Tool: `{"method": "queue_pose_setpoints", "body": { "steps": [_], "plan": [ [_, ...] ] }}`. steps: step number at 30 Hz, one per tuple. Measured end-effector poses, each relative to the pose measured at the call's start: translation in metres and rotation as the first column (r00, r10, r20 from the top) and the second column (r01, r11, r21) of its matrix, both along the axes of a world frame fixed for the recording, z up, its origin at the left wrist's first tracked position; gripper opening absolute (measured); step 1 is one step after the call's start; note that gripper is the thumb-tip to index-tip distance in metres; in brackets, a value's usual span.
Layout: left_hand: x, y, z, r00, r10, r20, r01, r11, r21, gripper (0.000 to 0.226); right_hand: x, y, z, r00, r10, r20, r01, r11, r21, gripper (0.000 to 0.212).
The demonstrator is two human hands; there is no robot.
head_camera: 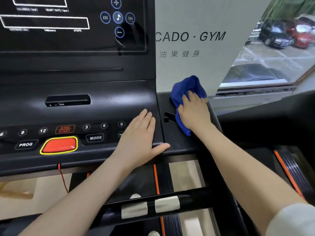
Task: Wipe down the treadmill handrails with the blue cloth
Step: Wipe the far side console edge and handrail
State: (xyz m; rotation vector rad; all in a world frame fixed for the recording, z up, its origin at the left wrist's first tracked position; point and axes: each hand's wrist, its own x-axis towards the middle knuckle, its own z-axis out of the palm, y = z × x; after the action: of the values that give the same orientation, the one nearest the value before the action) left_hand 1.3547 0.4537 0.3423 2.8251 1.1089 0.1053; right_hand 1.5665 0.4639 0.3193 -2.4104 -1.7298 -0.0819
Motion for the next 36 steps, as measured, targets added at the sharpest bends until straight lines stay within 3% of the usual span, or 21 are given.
{"method": "queue_pose_setpoints", "body": {
  "steps": [2, 5, 8, 12, 14, 16, 20, 23, 26, 29, 31, 33, 36],
  "plan": [
    [0.004, -0.005, 0.001, 0.999, 0.012, -0.03, -0.012, 1.0, -0.012, 0.1, -0.001, -0.03, 0.003, 0.996, 0.079, -0.028, -0.076, 0.994, 0.078, 0.059],
    [0.006, -0.01, 0.0, 1.0, 0.023, 0.012, -0.022, 0.999, -0.031, 0.114, -0.018, -0.076, 0.01, 0.957, 0.27, -0.102, -0.263, 0.962, 0.079, 0.048],
    [0.0, -0.016, 0.003, 0.992, 0.013, 0.128, -0.003, 0.997, -0.077, 0.116, -0.045, -0.106, -0.001, 0.88, 0.475, 0.015, -0.475, 0.88, 0.03, 0.049],
    [-0.007, -0.036, 0.007, 0.979, -0.056, 0.197, 0.077, 0.992, -0.101, 0.114, -0.04, -0.132, 0.0, 0.855, 0.511, 0.093, -0.508, 0.86, -0.048, 0.048],
    [-0.007, -0.052, 0.002, 0.98, -0.081, 0.18, 0.091, 0.995, -0.051, 0.102, -0.019, -0.155, 0.004, 0.913, 0.403, 0.062, -0.405, 0.914, 0.025, 0.044],
    [-0.006, -0.071, -0.003, 0.985, -0.117, 0.124, 0.115, 0.993, 0.024, 0.083, -0.001, -0.183, 0.007, 0.981, 0.196, -0.001, -0.195, 0.977, 0.08, 0.041],
    [0.0, -0.101, -0.016, 0.955, -0.262, 0.139, 0.261, 0.965, 0.024, 0.052, -0.003, -0.219, 0.0, 0.995, -0.064, -0.072, 0.077, 0.978, 0.196, 0.026],
    [0.001, -0.116, -0.022, 0.945, -0.319, 0.073, 0.325, 0.941, -0.097, 0.055, -0.018, -0.216, 0.001, 0.953, -0.181, -0.244, 0.234, 0.948, 0.213, 0.021],
    [0.004, -0.127, -0.025, 0.945, -0.327, -0.004, 0.323, 0.937, -0.133, 0.073, -0.01, -0.188, -0.001, 0.877, -0.212, -0.431, 0.305, 0.939, 0.159, 0.033],
    [0.007, -0.129, -0.023, 0.958, -0.268, -0.098, 0.259, 0.962, -0.091, 0.061, 0.007, -0.164, 0.003, 0.747, -0.158, -0.646, 0.352, 0.918, 0.182, 0.019],
    [0.009, -0.132, -0.023, 0.963, -0.252, -0.097, 0.244, 0.966, -0.088, 0.056, 0.022, -0.166, 0.012, 0.696, -0.191, -0.692, 0.505, 0.816, 0.282, 0.018],
    [0.008, -0.133, -0.025, 0.967, -0.24, -0.081, 0.233, 0.968, -0.093, 0.055, 0.033, -0.18, 0.028, 0.698, -0.265, -0.665, 0.649, 0.627, 0.431, 0.025],
    [0.008, -0.133, -0.026, 0.974, -0.226, -0.031, 0.222, 0.97, -0.101, 0.056, 0.042, -0.205, 0.052, 0.713, -0.257, -0.652, 0.692, 0.404, 0.598, 0.026]
  ]
}}
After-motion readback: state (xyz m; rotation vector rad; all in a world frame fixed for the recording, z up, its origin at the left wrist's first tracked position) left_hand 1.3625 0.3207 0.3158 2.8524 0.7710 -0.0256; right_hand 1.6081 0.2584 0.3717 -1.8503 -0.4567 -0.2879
